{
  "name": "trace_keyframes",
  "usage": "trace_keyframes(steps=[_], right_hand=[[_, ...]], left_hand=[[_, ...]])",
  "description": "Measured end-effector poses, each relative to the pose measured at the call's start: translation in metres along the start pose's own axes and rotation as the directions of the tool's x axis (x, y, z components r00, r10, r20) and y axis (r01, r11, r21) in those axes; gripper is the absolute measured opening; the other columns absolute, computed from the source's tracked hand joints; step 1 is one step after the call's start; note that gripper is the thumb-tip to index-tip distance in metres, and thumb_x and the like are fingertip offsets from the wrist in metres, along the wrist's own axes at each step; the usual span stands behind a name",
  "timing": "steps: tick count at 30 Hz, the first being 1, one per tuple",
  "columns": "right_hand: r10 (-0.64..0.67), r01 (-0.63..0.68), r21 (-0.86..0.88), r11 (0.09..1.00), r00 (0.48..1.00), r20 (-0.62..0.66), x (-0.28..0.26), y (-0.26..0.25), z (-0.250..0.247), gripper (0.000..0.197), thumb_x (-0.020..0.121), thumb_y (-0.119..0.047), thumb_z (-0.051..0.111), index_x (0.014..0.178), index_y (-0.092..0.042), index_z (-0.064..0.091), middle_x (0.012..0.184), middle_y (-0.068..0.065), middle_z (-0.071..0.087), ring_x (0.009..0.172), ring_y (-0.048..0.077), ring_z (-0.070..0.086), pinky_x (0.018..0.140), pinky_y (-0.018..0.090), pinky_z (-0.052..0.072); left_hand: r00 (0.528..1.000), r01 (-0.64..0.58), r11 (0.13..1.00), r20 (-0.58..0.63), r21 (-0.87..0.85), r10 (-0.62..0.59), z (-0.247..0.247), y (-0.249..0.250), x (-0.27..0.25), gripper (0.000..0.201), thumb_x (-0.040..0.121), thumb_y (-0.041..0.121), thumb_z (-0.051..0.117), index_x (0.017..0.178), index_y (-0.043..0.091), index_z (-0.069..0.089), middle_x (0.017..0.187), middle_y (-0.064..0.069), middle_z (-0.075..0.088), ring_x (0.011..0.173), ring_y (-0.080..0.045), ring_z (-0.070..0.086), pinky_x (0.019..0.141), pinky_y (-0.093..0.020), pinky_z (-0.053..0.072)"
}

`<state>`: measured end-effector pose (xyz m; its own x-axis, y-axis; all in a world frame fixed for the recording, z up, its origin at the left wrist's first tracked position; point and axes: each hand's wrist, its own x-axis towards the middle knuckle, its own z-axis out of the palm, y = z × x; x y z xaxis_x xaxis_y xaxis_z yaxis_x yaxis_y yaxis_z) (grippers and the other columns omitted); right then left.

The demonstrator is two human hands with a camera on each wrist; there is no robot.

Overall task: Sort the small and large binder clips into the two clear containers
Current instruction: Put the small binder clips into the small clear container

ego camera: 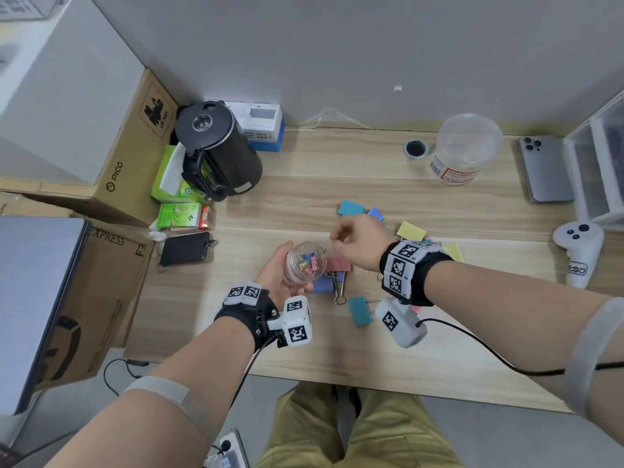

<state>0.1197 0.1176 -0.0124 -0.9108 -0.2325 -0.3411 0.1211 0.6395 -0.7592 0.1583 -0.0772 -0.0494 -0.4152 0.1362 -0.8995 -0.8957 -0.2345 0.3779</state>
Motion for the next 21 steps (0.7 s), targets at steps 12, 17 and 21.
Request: trace_keyframes(steps=[12,17,21], right_hand=[[0.311,-0.198,-0.556,0.807,0.943,0.116,-0.002,0.037,0.048,0.035,0.071,-0.049,0.069,0.073,-0.016,0.058,0.066,-0.001,0.060,0.057,0.016,0.055,0.046,0.019,0.037],[0.384,-0.307,-0.450,0.838,0.919,0.089,0.004,0.036,0.046,0.034,0.070,-0.040,0.071,0.063,-0.016,0.048,0.058,-0.001,0.050,0.049,0.016,0.046,0.045,0.019,0.033],[0.359,-0.318,-0.396,0.862,0.933,0.032,0.000,0.038,0.041,0.048,0.067,-0.059,0.065,0.062,-0.018,0.042,0.056,-0.001,0.046,0.048,0.018,0.042,0.048,0.022,0.034]], left_hand=[[0.999,0.035,0.999,-0.015,-0.004,-0.035,-0.024,0.001,0.004,0.069,0.092,0.069,0.046,0.110,0.005,0.068,0.081,-0.010,0.065,0.049,-0.018,0.056,0.037,-0.018,0.041],[0.999,0.044,0.999,-0.023,-0.004,-0.044,-0.025,0.000,0.004,0.069,0.092,0.069,0.047,0.104,0.006,0.070,0.076,-0.009,0.064,0.051,-0.017,0.055,0.039,-0.018,0.040],[0.999,0.043,0.999,-0.033,-0.002,-0.043,-0.026,-0.001,0.003,0.068,0.092,0.069,0.048,0.106,0.006,0.070,0.078,-0.009,0.066,0.051,-0.017,0.056,0.039,-0.018,0.040]])
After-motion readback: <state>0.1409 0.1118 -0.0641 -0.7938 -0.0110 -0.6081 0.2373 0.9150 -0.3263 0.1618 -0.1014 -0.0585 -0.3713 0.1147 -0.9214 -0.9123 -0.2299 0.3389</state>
